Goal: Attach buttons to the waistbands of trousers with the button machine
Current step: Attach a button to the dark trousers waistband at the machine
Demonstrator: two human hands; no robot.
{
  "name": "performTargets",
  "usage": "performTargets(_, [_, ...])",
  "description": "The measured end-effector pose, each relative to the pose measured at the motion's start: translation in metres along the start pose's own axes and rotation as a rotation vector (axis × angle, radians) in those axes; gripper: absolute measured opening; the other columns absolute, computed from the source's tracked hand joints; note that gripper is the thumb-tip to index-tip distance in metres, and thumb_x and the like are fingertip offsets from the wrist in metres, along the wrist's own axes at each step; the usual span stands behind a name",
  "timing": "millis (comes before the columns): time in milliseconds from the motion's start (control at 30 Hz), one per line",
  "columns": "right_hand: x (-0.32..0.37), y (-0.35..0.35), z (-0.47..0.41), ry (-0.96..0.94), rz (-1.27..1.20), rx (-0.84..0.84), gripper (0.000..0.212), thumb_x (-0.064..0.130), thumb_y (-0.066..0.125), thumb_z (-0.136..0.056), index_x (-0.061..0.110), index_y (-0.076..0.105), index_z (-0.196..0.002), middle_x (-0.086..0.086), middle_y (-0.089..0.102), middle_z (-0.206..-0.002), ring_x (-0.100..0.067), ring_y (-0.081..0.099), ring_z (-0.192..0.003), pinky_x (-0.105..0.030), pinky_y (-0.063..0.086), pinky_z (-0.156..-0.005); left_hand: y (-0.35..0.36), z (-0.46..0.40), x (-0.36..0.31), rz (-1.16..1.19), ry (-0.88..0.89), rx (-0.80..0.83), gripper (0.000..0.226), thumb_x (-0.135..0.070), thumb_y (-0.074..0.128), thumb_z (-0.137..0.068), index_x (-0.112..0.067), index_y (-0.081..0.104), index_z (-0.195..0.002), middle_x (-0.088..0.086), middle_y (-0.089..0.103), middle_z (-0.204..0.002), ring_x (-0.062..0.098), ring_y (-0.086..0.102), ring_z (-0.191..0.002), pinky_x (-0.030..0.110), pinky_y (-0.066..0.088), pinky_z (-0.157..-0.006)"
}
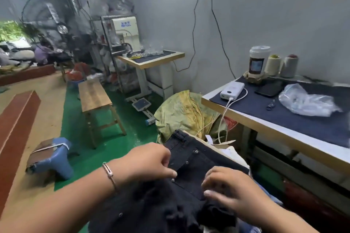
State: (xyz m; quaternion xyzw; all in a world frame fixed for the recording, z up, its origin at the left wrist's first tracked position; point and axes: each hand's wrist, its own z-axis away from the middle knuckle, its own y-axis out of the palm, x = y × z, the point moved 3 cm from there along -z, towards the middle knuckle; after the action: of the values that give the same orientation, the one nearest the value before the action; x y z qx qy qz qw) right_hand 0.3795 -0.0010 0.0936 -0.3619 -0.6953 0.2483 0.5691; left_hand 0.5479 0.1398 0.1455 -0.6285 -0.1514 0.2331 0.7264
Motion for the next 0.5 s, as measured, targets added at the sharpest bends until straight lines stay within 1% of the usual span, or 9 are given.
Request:
performTargets(67, [-0.004,-0.031,0.038,0.113,-0.061,-0.165,0.004,0.033,0.068,-0.087,0.029,0.070,-0.086,0.016,0.067,-0.089,-0.005,0.063,-0.085,-0.028,0.051,-0.076,-0.026,-0.009,-0.035,0.093,0.123,-0.035,0.043,-0.059,0.064,-0.082,-0.021,0.050,-0.067,-0.011,0.052,-0.063,0.004,0.046,-0.059,0.025,0.037,-0.055])
performTargets(100, [-0.007,-0.045,0.060,0.173,-0.072,-0.245,0.003,0.027,0.070,-0.086,0.028,0.071,-0.084,0.015,0.068,-0.086,-0.006,0.064,-0.083,-0.029,0.051,-0.075,-0.035,-0.013,-0.059,0.142,0.205,-0.041,0.044,-0.061,0.062,-0.082,-0.021,0.050,-0.067,-0.012,0.050,-0.059,0.004,0.044,-0.056,0.022,0.035,-0.053])
performTargets(167, [-0.008,-0.068,0.108,0.295,-0.077,-0.397,0.009,0.018,0.071,-0.085,0.025,0.072,-0.081,0.014,0.070,-0.082,-0.005,0.065,-0.081,-0.029,0.051,-0.076,-0.046,-0.022,-0.118,0.203,0.399,0.003,0.043,-0.063,0.058,-0.080,-0.023,0.051,-0.068,-0.014,0.048,-0.057,0.003,0.041,-0.053,0.019,0.031,-0.051])
performTargets(233, [-0.006,-0.085,0.159,0.407,-0.076,-0.543,0.012,0.013,0.072,-0.085,0.023,0.072,-0.078,0.015,0.071,-0.081,-0.003,0.066,-0.082,-0.024,0.050,-0.077,-0.044,-0.029,-0.188,0.246,0.582,0.108,0.036,-0.058,0.062,-0.083,-0.027,0.053,-0.066,-0.015,0.048,-0.055,0.002,0.041,-0.051,0.019,0.032,-0.050])
performTargets(300, [0.004,-0.101,0.210,0.507,-0.064,-0.665,0.010,0.015,0.071,-0.085,0.022,0.073,-0.079,0.013,0.072,-0.082,-0.003,0.066,-0.082,-0.021,0.049,-0.078,-0.034,-0.032,-0.263,0.272,0.741,0.206,0.033,-0.049,0.066,-0.086,-0.027,0.054,-0.065,-0.015,0.049,-0.053,0.001,0.041,-0.049,0.017,0.031,-0.049])
performTargets(367, [0.019,-0.114,0.262,0.605,-0.047,-0.765,0.005,0.019,0.071,-0.086,0.022,0.073,-0.082,0.011,0.072,-0.082,-0.005,0.065,-0.082,-0.021,0.049,-0.076,-0.019,-0.025,-0.337,0.244,0.888,0.267,0.027,-0.045,0.067,-0.087,-0.028,0.056,-0.070,-0.019,0.053,-0.056,0.000,0.044,-0.051,0.015,0.034,-0.051])
performTargets(400, [0.028,-0.119,0.289,0.660,-0.030,-0.813,0.004,0.021,0.071,-0.086,0.022,0.074,-0.083,0.011,0.071,-0.082,-0.005,0.065,-0.081,-0.021,0.050,-0.075,-0.010,-0.018,-0.371,0.227,0.961,0.302,0.024,-0.045,0.067,-0.087,-0.028,0.057,-0.073,-0.020,0.055,-0.058,-0.001,0.045,-0.053,0.016,0.036,-0.053])
performTargets(467, [0.048,-0.125,0.346,0.794,0.022,-0.911,0.006,0.024,0.070,-0.086,0.023,0.073,-0.082,0.010,0.070,-0.080,-0.006,0.064,-0.078,-0.023,0.050,-0.071,0.009,0.003,-0.435,0.202,1.089,0.399,0.020,-0.043,0.067,-0.088,-0.027,0.060,-0.078,-0.015,0.061,-0.063,0.001,0.050,-0.056,0.023,0.042,-0.059])
performTargets(500, [0.060,-0.125,0.377,0.876,0.059,-0.962,0.007,0.026,0.069,-0.086,0.023,0.072,-0.080,0.009,0.069,-0.078,-0.006,0.063,-0.077,-0.022,0.050,-0.069,0.020,0.016,-0.464,0.198,1.140,0.455,0.019,-0.042,0.067,-0.088,-0.027,0.061,-0.079,-0.013,0.062,-0.064,0.002,0.052,-0.055,0.025,0.044,-0.058])
